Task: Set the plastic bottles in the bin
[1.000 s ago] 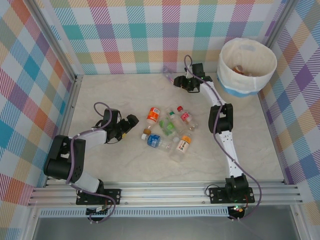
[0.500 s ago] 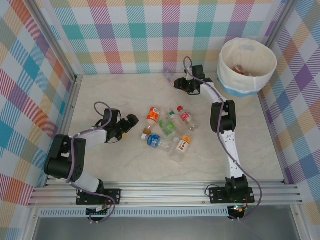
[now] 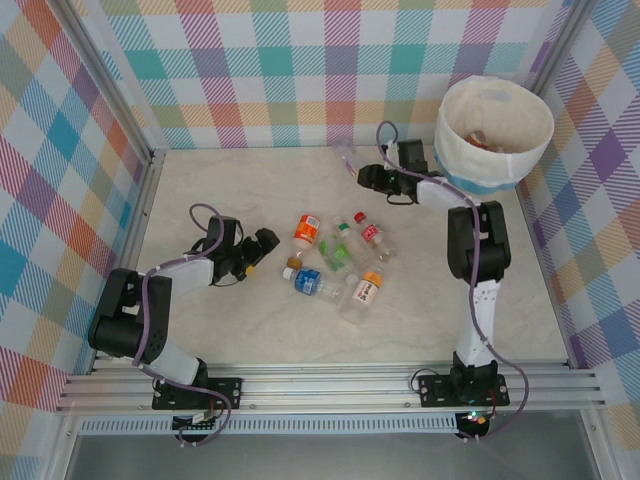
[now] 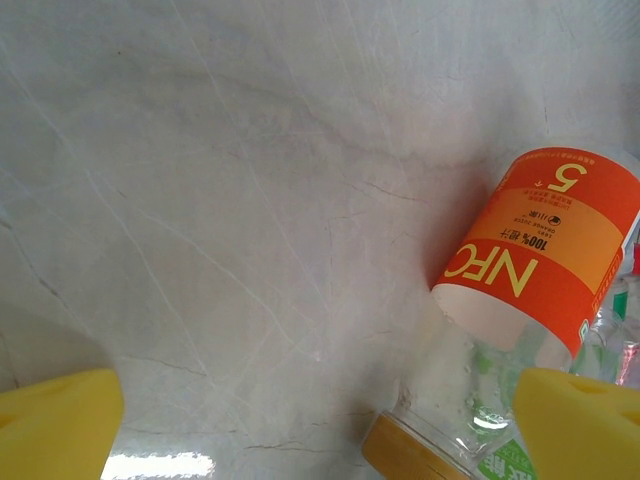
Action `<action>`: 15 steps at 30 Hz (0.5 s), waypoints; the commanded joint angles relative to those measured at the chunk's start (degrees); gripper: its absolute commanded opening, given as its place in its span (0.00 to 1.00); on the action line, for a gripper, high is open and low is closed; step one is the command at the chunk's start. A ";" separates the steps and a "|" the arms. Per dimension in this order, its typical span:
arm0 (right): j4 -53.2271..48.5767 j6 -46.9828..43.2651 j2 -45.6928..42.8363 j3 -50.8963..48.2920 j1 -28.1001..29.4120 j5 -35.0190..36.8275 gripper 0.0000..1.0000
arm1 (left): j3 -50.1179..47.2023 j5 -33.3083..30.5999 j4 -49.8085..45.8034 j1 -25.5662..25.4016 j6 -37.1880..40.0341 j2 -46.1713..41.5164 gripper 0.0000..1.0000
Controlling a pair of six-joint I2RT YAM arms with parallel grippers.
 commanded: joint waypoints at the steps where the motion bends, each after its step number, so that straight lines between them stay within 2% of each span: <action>1: 6.74 -2.30 -10.05 -5.94 0.52 1.16 0.27 | 1.95 0.45 -1.89 0.72 0.38 -1.63 1.00; 6: 2.16 -5.08 -22.90 -11.78 0.50 5.77 0.27 | 4.03 2.03 -4.11 0.08 2.55 -3.27 1.00; 12: -7.68 -11.51 -34.30 -11.34 -0.07 11.23 0.29 | 9.81 -3.45 -11.85 -5.05 10.56 -4.35 1.00; 15: -11.11 -12.57 -38.39 -10.43 -2.15 12.80 0.29 | 11.85 -5.42 -14.26 -8.34 14.75 -4.84 1.00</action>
